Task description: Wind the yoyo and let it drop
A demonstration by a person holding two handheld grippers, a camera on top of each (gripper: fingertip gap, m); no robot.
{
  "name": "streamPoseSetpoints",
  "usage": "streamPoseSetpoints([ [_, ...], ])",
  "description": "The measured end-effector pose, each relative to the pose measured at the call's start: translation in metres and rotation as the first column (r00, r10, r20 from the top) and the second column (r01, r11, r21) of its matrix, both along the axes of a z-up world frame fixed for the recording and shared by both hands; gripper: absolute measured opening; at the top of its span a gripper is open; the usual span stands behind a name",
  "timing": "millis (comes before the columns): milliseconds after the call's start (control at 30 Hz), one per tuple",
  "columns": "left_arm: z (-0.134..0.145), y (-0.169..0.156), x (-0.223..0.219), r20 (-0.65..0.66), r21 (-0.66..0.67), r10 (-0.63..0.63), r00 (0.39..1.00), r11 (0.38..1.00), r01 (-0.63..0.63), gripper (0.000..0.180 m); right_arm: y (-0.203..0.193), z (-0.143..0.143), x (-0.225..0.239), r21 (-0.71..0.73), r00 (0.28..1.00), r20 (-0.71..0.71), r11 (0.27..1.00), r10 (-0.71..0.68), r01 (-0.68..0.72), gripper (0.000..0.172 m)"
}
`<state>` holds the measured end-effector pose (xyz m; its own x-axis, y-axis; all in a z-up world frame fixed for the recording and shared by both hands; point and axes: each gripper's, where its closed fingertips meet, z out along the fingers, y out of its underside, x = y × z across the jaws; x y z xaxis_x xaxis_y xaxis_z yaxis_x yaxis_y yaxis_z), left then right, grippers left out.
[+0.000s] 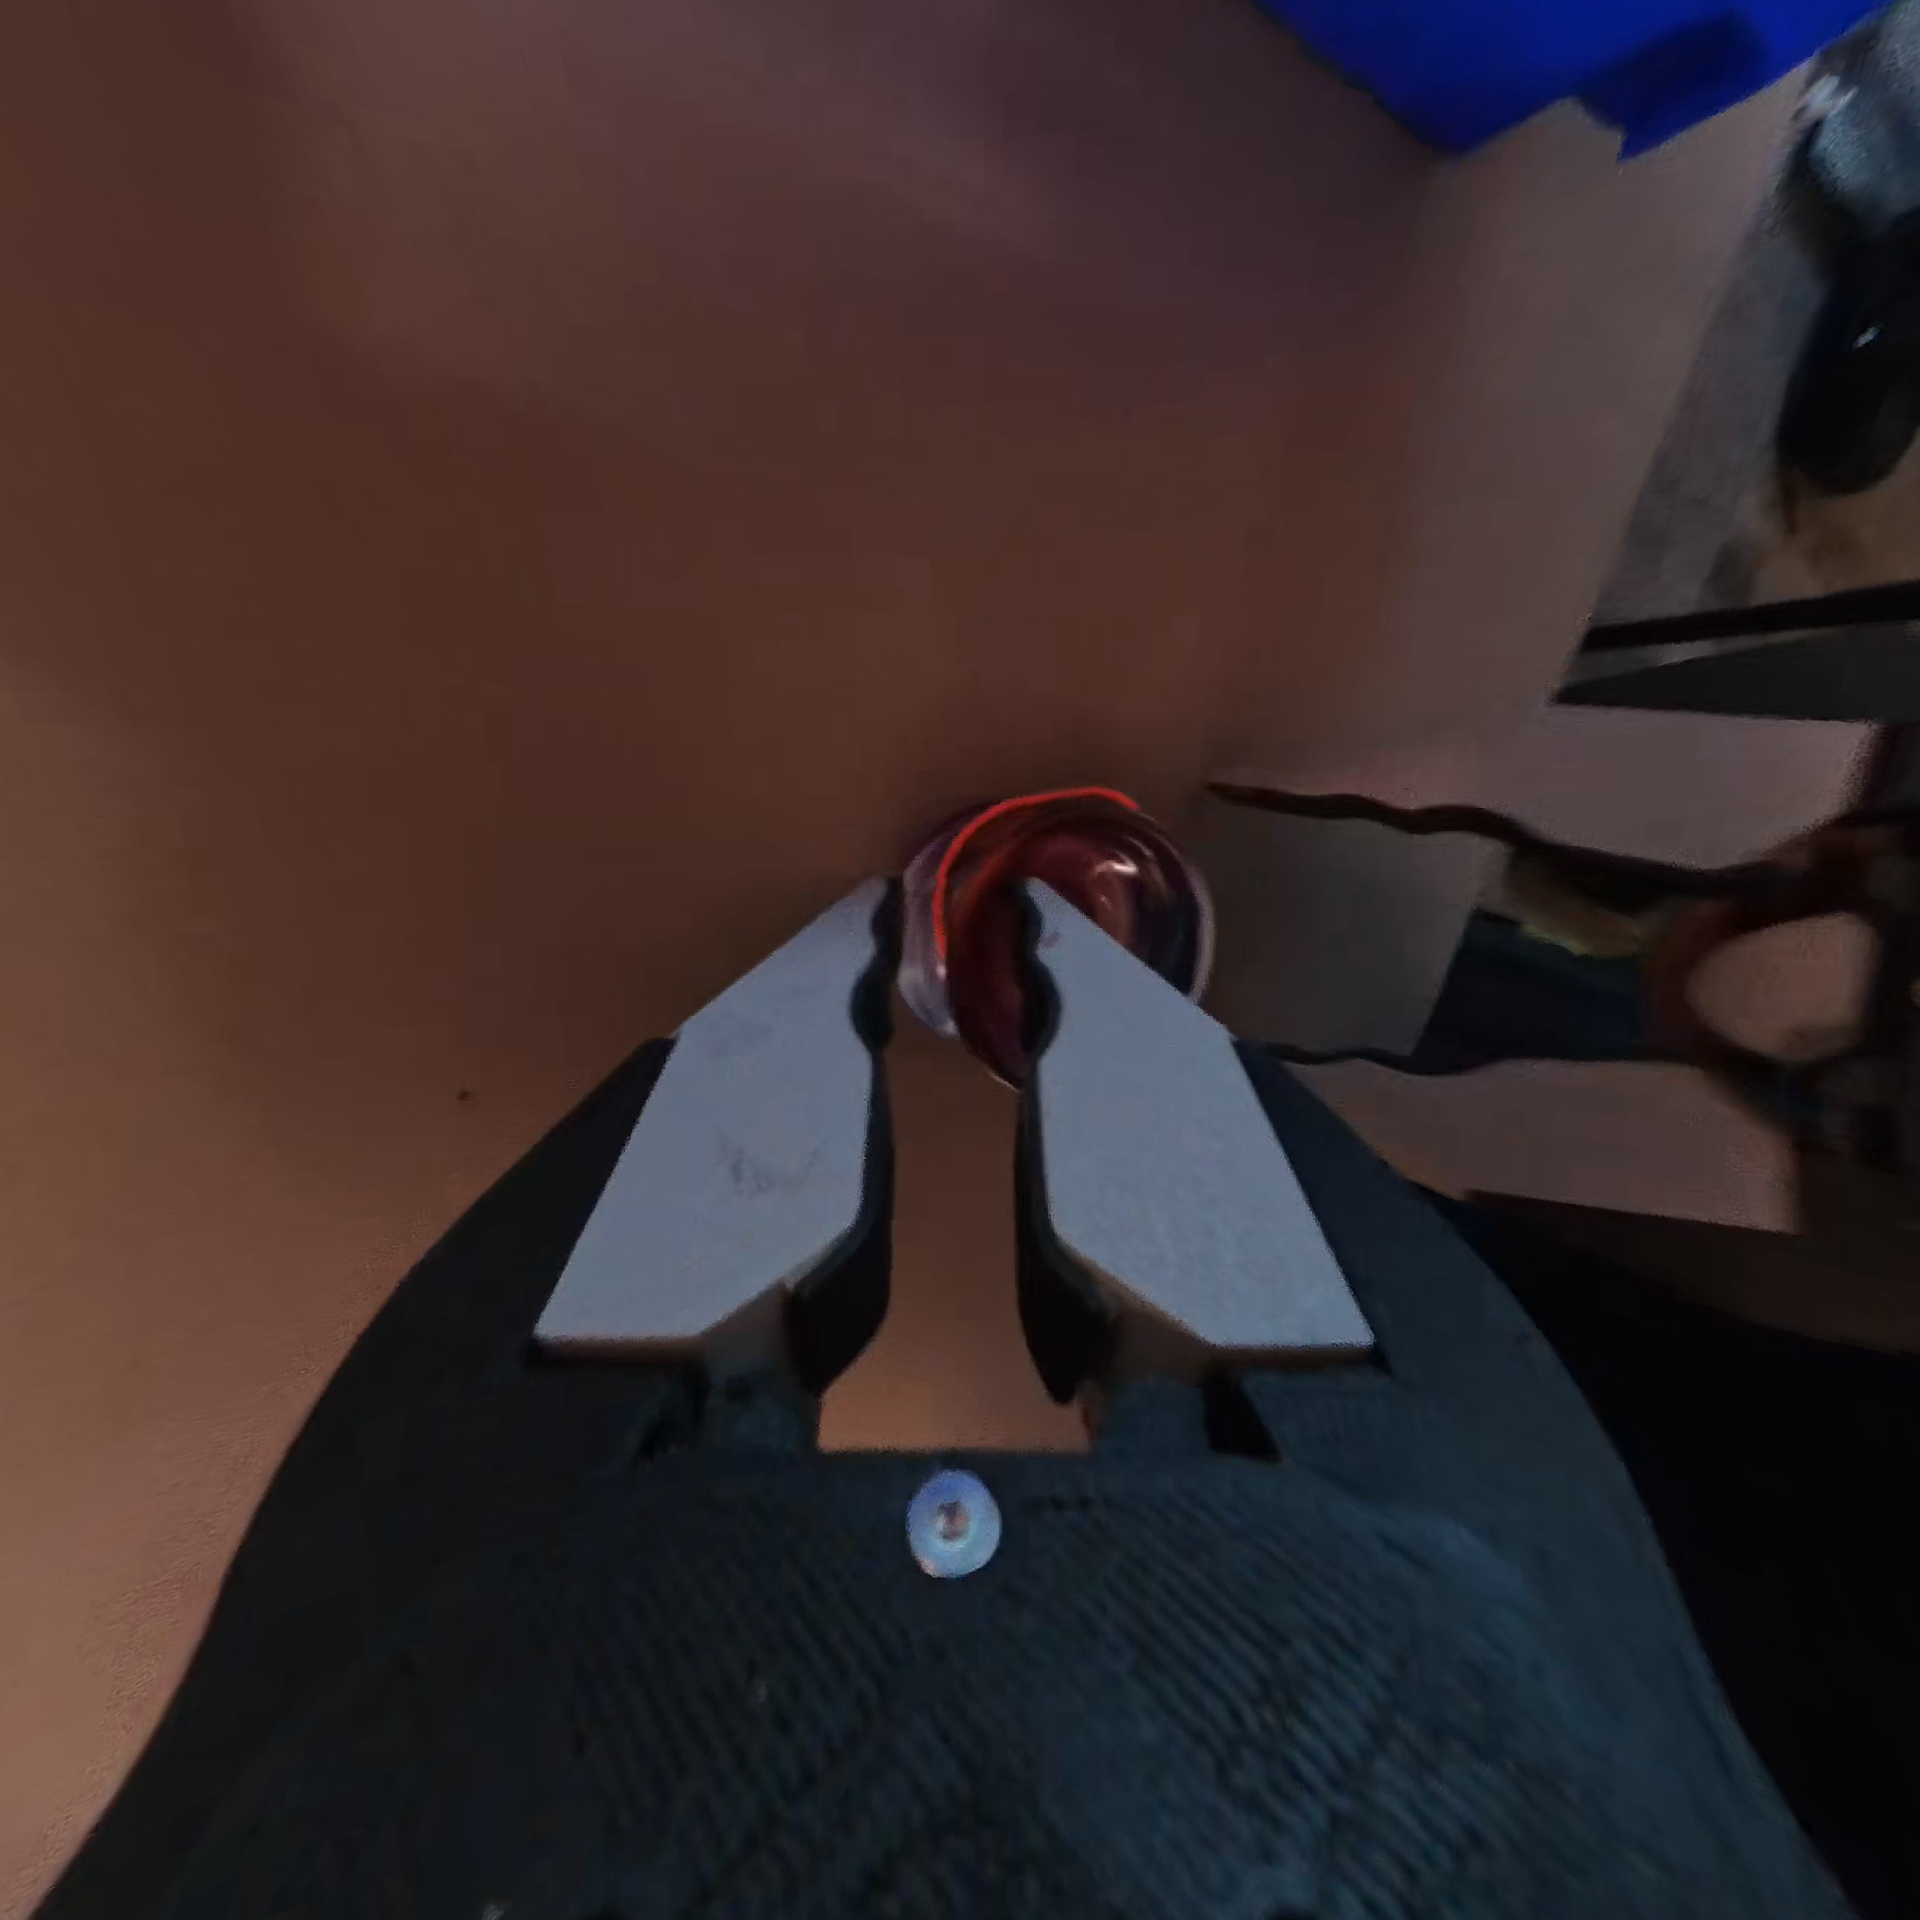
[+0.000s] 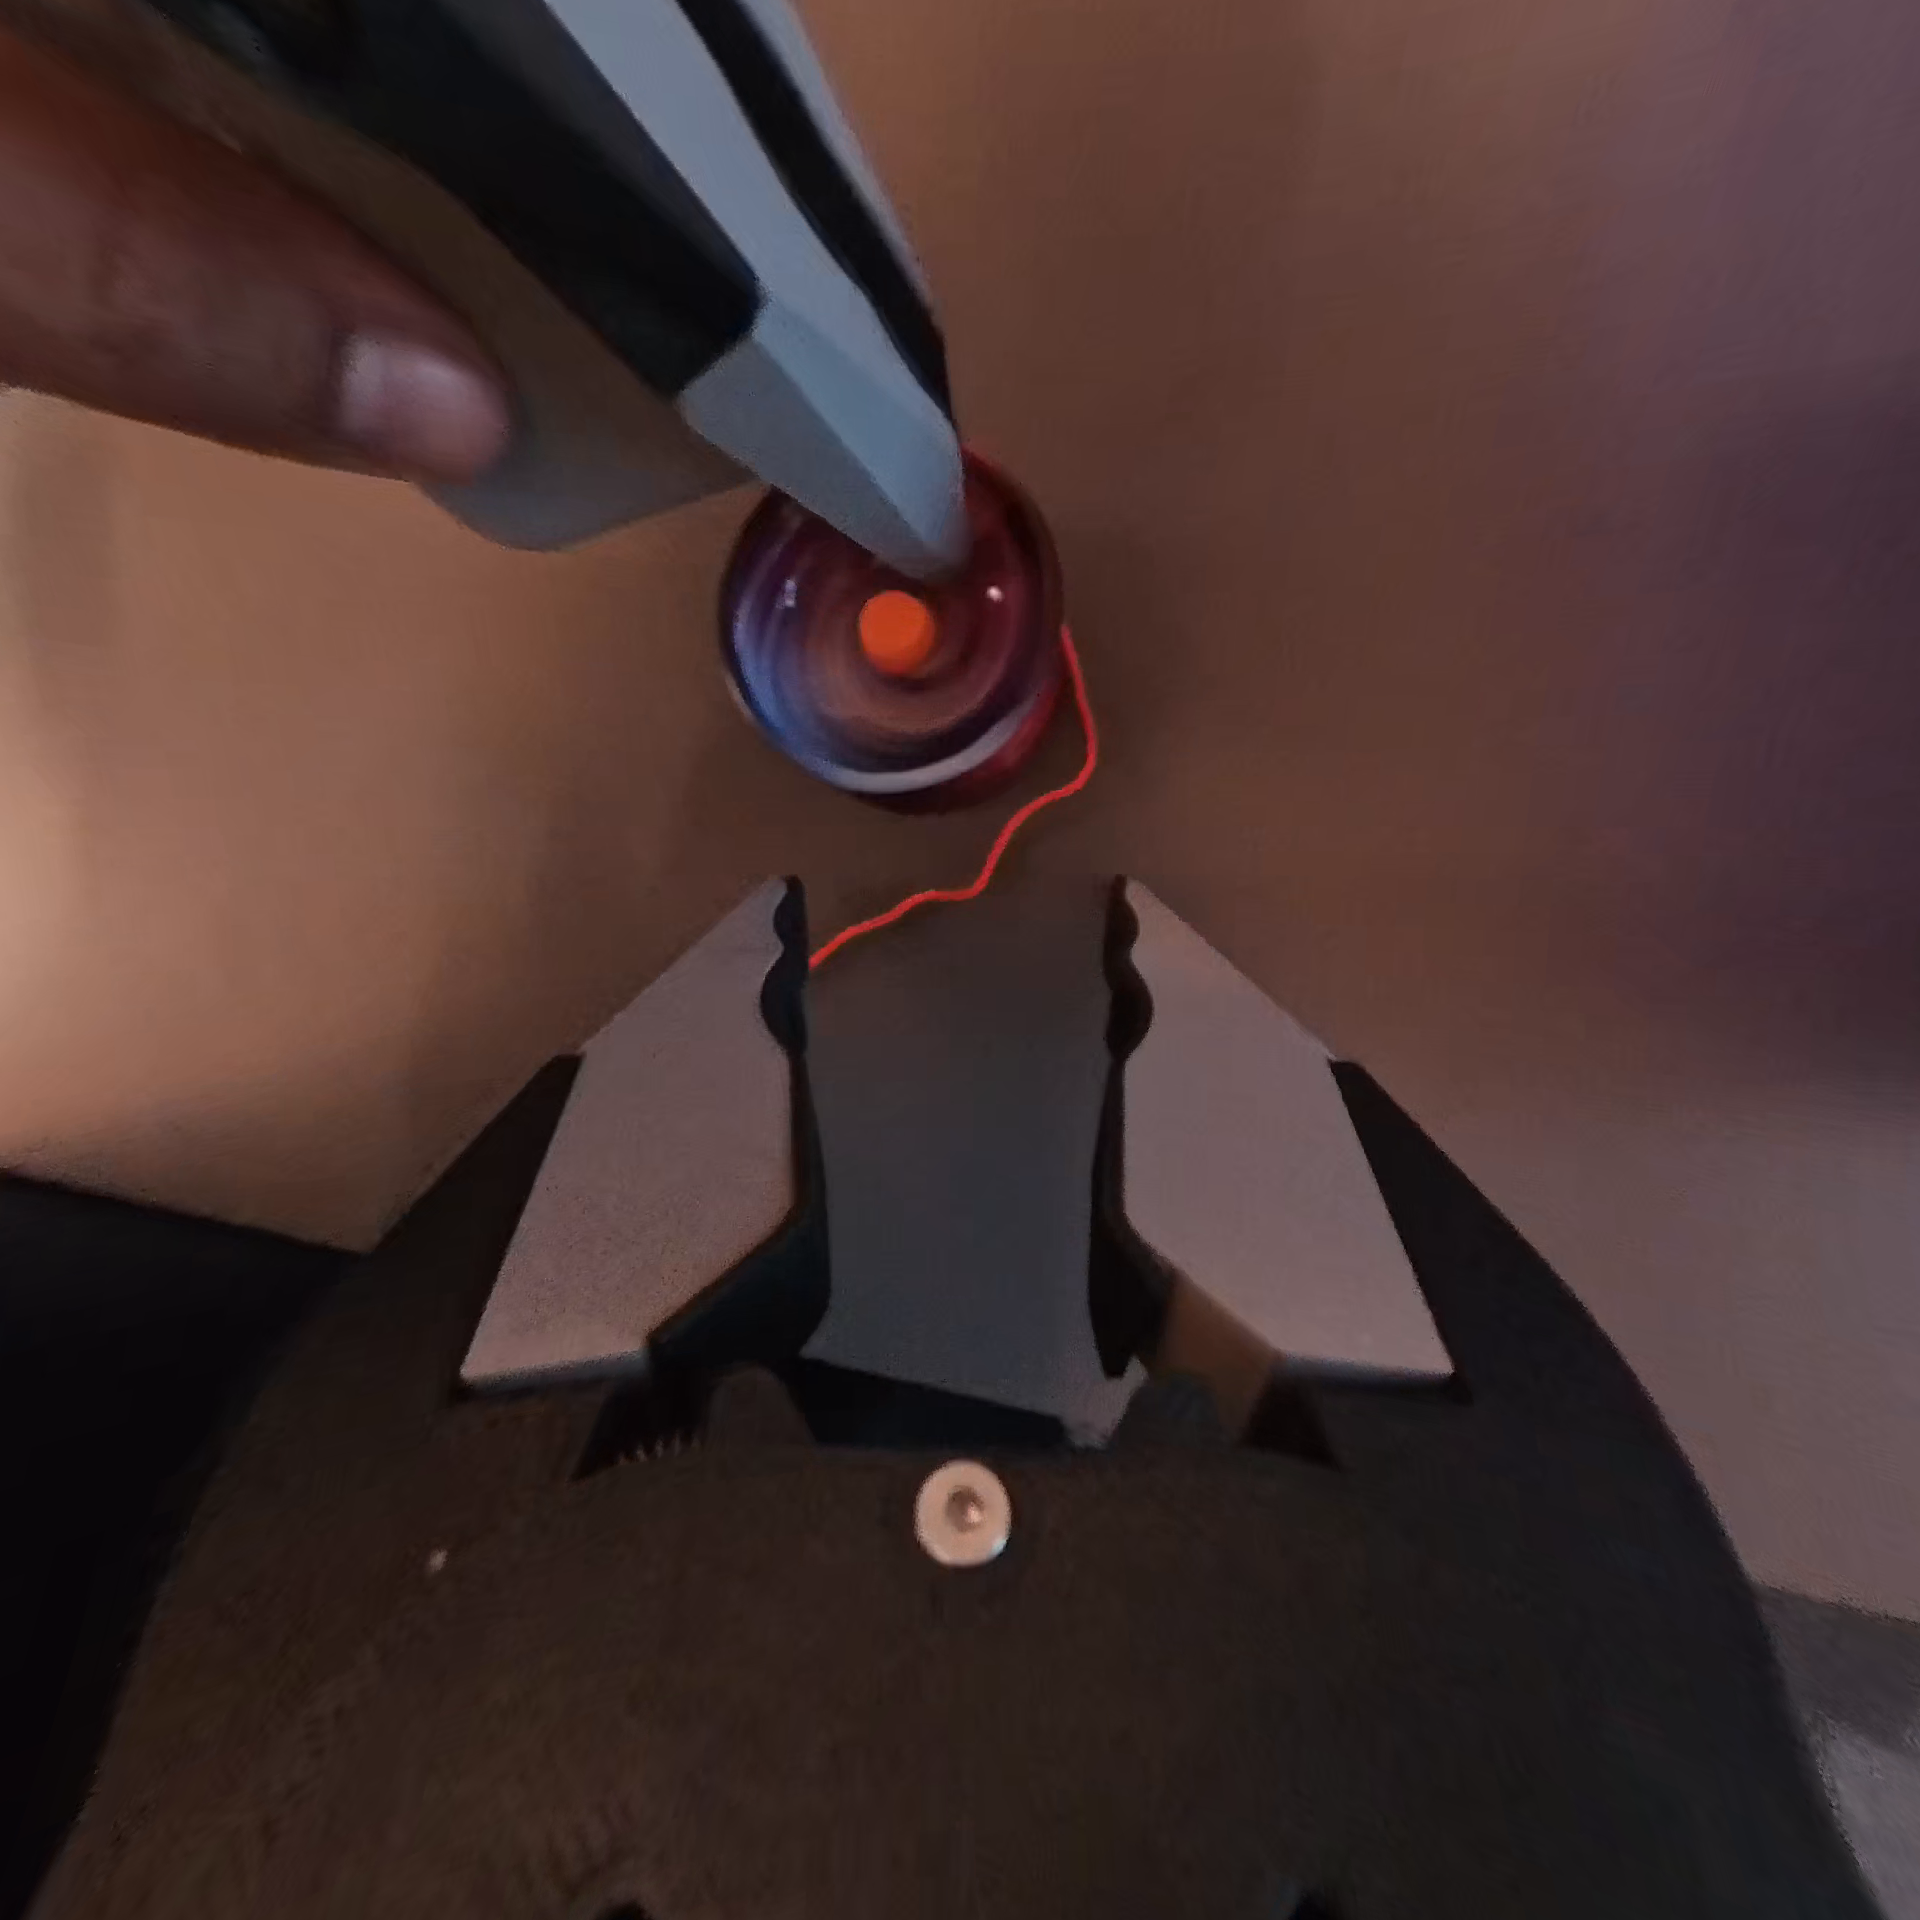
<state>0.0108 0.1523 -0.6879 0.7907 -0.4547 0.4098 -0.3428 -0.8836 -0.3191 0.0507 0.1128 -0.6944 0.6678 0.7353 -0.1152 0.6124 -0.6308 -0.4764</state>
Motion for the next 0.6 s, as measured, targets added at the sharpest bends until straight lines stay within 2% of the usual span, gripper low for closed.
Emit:
streamPoseSetpoints([
  [33, 0.002, -0.001, 0.001, 0.039, -0.024, 0.043, 0.998, 0.999, -0.042, 0.006, 0.004, -0.003, -0.001, 0.030, 1.000, 0.019, 1.000, -0.001, 0.001, 0.054],
  [100, 0.002, 0.000, -0.002, 0.081, -0.041, 0.132, 0.988, 0.991, -0.129, 0.004, 0.009, -0.004, -0.004, 0.085, 0.999, 0.036, 0.996, 0.002, -0.005, 0.050],
  [200, 0.002, -0.002, -0.007, 0.119, -0.039, 0.211, 0.970, 0.977, -0.208, 0.003, 0.014, -0.005, -0.007, 0.153, 0.998, 0.053, 0.988, 0.021, -0.029, 0.025],
  [367, 0.002, -0.008, -0.015, 0.158, -0.049, 0.301, 0.940, 0.954, -0.297, 0.002, 0.016, -0.005, -0.010, 0.189, 1.000, 0.021, 0.982, 0.015, -0.018, 0.016],
  [400, 0.002, -0.010, -0.016, 0.173, -0.064, 0.326, 0.929, 0.945, -0.320, 0.001, 0.017, -0.006, -0.009, 0.196, 1.000, 0.015, 0.980, 0.024, -0.026, 0.000],
  [500, 0.003, -0.012, -0.020, 0.192, -0.094, 0.393, 0.899, 0.919, -0.382, 0.002, 0.015, -0.005, -0.012, 0.121, 0.997, -0.054, 0.992, 0.046, -0.039, 0.000],
  [600, 0.005, -0.014, -0.023, 0.196, -0.083, 0.392, 0.899, 0.920, -0.383, 0.001, 0.011, -0.003, -0.011, 0.017, 0.989, -0.142, 0.999, 0.030, -0.028, 0.000],
])
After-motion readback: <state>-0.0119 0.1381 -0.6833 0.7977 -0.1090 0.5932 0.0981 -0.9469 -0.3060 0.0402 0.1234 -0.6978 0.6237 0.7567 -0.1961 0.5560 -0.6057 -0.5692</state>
